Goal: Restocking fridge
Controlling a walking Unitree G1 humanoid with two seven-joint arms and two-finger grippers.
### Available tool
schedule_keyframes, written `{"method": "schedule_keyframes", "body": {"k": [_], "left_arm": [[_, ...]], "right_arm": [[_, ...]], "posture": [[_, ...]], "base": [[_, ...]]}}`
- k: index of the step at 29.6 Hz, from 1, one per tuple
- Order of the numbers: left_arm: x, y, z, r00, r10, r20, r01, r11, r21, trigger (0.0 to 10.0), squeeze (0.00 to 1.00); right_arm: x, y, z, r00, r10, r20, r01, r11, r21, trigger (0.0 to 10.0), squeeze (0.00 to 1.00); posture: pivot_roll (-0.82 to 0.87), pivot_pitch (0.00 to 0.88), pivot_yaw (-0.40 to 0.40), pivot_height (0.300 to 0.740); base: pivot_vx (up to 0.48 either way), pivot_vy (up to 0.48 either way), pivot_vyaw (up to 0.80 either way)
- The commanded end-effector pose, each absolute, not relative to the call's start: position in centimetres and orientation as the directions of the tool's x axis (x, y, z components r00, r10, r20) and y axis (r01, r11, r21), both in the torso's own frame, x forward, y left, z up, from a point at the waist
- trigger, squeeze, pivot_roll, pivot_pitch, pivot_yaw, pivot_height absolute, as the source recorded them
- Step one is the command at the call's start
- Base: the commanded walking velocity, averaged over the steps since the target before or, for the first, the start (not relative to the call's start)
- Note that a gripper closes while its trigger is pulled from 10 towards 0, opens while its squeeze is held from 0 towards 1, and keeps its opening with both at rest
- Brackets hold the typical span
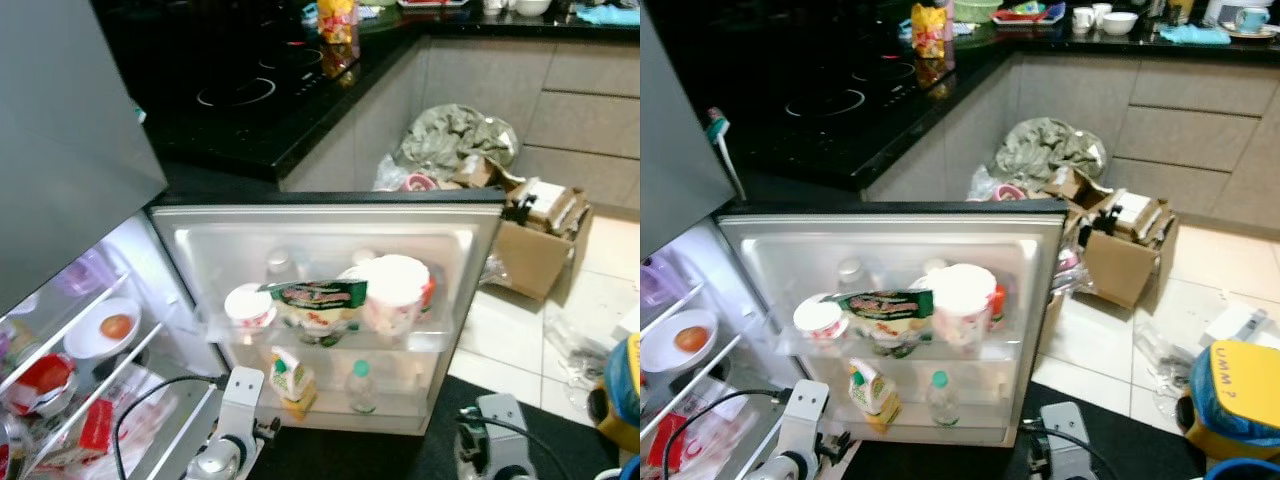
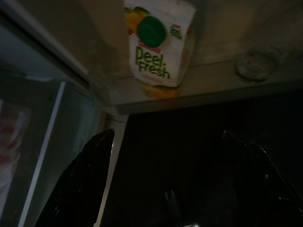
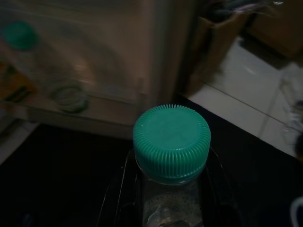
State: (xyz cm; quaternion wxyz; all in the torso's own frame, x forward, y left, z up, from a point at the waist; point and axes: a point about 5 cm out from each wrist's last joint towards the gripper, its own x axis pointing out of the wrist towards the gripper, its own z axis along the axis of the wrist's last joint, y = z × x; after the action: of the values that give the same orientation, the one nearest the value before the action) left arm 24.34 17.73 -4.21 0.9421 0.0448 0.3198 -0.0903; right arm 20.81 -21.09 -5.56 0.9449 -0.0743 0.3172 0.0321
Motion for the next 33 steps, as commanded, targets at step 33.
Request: {"method": "schedule_keyframes", "body": {"k": [33], "left_arm": [[23.8, 17.7, -4.6, 0.762, -0.161, -0.628, 0.243, 0.969, 0.046, 10.0, 0.0]], "right_arm": [[24.0, -18.2, -3.5, 0.88, 0.112, -0.461, -0.102, 0.994, 0.047, 10.0, 0.0]], "posture": [[-0.07, 0.049, 0.058, 0.735]], "base": [[0.0, 0.0, 0.0]]}}
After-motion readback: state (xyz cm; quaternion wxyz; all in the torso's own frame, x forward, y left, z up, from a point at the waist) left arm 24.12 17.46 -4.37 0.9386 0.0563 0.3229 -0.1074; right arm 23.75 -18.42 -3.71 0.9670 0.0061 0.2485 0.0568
